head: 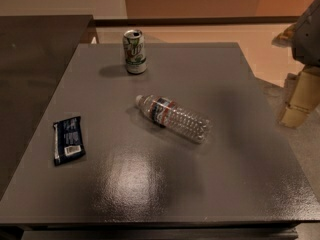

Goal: Pick water bottle

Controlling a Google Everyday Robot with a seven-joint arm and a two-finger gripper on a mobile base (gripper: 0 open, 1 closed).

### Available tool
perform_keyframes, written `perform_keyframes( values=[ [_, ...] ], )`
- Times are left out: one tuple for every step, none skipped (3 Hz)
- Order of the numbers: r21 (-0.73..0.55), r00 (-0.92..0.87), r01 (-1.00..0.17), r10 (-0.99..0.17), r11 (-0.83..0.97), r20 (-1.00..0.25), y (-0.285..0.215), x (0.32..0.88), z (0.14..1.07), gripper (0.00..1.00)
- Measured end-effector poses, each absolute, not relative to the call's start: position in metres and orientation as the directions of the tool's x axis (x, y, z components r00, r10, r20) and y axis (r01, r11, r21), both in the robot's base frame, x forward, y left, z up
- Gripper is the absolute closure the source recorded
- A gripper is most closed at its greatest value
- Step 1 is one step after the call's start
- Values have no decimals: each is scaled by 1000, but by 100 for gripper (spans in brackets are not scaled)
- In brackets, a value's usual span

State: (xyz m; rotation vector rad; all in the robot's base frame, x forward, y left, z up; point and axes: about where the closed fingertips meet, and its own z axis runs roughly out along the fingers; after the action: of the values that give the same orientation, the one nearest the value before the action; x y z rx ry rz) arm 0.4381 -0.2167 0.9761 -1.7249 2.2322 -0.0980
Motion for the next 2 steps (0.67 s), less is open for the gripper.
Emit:
perform_keyframes(
  values=[
    [-245, -221, -931, -953, 270, -207, -217, 438, 976, 0],
    [-230, -214, -937, -953, 262, -214, -209, 438, 977, 0]
  ],
)
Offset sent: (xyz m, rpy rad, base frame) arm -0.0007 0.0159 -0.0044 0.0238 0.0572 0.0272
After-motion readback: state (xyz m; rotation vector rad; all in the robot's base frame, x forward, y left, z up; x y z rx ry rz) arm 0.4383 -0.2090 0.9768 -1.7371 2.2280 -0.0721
